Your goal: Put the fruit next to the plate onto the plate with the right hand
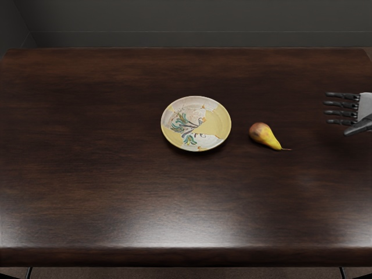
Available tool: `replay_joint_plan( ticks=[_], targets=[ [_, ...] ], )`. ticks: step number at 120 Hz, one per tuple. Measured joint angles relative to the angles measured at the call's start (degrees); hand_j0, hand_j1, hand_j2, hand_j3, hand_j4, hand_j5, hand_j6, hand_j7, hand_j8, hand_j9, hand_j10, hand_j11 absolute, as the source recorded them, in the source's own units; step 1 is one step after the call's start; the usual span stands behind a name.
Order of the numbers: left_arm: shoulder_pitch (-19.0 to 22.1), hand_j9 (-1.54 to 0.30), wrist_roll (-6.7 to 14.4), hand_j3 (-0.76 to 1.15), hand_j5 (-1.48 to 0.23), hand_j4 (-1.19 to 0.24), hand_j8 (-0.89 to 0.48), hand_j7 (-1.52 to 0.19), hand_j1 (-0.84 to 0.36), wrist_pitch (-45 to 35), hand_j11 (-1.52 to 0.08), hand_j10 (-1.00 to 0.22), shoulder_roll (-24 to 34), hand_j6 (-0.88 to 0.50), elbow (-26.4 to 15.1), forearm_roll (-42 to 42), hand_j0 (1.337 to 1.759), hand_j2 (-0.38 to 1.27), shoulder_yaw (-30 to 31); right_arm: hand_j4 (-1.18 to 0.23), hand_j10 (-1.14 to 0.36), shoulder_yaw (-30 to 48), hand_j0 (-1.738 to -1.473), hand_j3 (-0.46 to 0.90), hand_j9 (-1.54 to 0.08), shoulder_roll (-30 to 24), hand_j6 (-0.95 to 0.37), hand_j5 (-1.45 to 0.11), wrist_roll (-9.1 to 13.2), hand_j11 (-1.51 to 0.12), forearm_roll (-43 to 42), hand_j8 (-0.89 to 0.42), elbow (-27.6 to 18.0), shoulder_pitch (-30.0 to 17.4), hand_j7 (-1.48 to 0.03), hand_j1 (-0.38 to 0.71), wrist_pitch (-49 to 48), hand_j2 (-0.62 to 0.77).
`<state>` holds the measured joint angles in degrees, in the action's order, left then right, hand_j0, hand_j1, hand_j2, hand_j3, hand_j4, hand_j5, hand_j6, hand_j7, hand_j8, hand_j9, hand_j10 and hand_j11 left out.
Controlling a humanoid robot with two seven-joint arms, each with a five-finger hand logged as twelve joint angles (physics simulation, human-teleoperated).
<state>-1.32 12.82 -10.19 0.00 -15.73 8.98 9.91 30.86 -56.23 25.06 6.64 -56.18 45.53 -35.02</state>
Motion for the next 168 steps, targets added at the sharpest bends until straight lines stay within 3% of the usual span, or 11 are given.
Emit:
replay_joint_plan(
  ticks=[18,34,46,51,63,71,81,109,130,152,168],
  targets=[
    [0.0,-0.03,0.0,0.0,-0.03,-0.02,-0.02,-0.03,0.32,0.0,-0.03,-0.02,0.0,-0.02,0.0,0.01,1.658,0.0,0.0,0.0,0.0,0.18,-1.658,0.0,0.0,2.28,0.0,0.0,-0.1,0.0,-0.14,0.0,0.0,0.89,0.0,-0.35,-0.01,0.0],
    [0.0,-0.03,-0.01,0.0,-0.03,-0.02,-0.02,-0.03,0.32,0.01,-0.03,-0.02,0.0,-0.02,0.0,0.0,1.658,0.0,0.0,0.0,0.0,0.17,-1.658,0.0,0.0,6.27,0.0,0.0,0.04,0.0,-4.68,0.0,-1.52,6.49,0.0,-0.35,-0.02,0.0],
    [0.0,-0.03,-0.01,0.0,-0.03,-0.02,-0.02,-0.03,0.32,0.01,-0.03,-0.02,0.0,-0.02,0.0,-0.01,1.658,0.0,0.01,0.0,0.0,0.06,-1.658,0.0,0.0,6.94,0.0,0.0,0.31,0.0,-11.97,0.0,-10.14,11.16,0.0,-0.35,-0.01,0.0],
    [0.0,-0.03,0.0,0.0,-0.03,-0.02,-0.02,-0.03,0.32,0.01,-0.03,-0.02,0.0,-0.02,0.0,-0.01,1.658,0.0,0.01,0.0,0.0,-0.02,-1.658,0.0,0.0,7.01,0.0,0.0,1.81,0.0,-14.92,0.0,-14.68,12.52,0.0,-0.35,1.71,0.0],
    [0.0,-0.03,0.0,0.0,-0.03,-0.02,-0.02,-0.03,0.32,0.0,-0.03,-0.02,0.0,-0.02,0.0,-0.01,1.658,0.0,0.01,0.0,0.0,-0.25,-1.658,0.0,0.0,8.35,0.0,0.0,6.81,0.0,-22.41,0.0,-25.45,15.7,0.0,-0.35,16.7,0.0],
    [0.0,-0.03,0.0,0.0,-0.03,-0.02,-0.02,-0.03,0.32,0.0,-0.03,-0.02,0.0,-0.02,0.0,-0.01,1.658,0.0,0.02,0.0,0.0,-0.44,-1.658,0.0,0.0,10.72,0.0,0.0,8.29,0.0,-29.7,0.0,-30.59,16.93,0.0,-0.35,27.17,0.0],
    [0.0,-0.03,0.01,0.0,-0.03,-0.02,-0.02,-0.03,0.32,0.0,-0.03,-0.02,0.0,-0.02,0.0,-0.01,1.658,0.0,0.02,0.0,0.0,-1.96,-1.658,0.0,0.0,14.13,0.0,0.0,9.2,0.0,-38.53,0.0,-33.82,18.34,0.0,-0.35,34.08,0.0],
    [0.0,-0.03,-0.01,0.0,-0.03,-0.02,-0.02,-0.03,0.32,0.0,-0.03,-0.02,0.0,-0.02,0.0,-0.01,1.658,0.0,0.02,0.0,0.0,-6.73,-1.658,0.0,0.0,16.36,0.0,0.0,9.86,0.0,-46.19,0.0,-36.09,20.65,0.0,-0.35,37.38,0.0],
    [0.0,-0.03,-0.01,0.0,-0.03,-0.02,-0.02,-0.03,0.32,0.0,-0.03,-0.02,0.0,-0.02,0.0,-0.01,1.658,0.0,0.02,0.0,0.0,-20.95,-1.658,0.0,0.0,18.28,0.0,0.0,9.92,0.0,-46.71,0.0,-36.32,27.06,0.0,-0.35,42.82,0.0],
    [0.0,-0.03,-0.01,0.0,-0.03,-0.02,-0.02,-0.03,0.32,0.0,-0.03,-0.02,0.0,-0.02,0.0,-0.01,1.658,0.0,0.02,0.0,0.0,-28.47,-1.658,0.0,0.0,16.12,0.0,0.0,9.93,0.0,-46.89,0.0,-36.33,28.96,0.0,-0.35,49.42,0.0],
    [0.0,-0.03,0.0,0.0,-0.03,-0.02,-0.02,-0.03,0.32,0.01,-0.03,-0.02,0.0,-0.02,0.0,-0.01,1.658,0.0,0.02,0.0,0.0,-33.91,-1.658,0.0,0.0,18.43,0.0,0.0,9.94,0.0,-47.25,0.0,-35.17,29.98,0.0,-0.35,57.41,0.0]
  ],
)
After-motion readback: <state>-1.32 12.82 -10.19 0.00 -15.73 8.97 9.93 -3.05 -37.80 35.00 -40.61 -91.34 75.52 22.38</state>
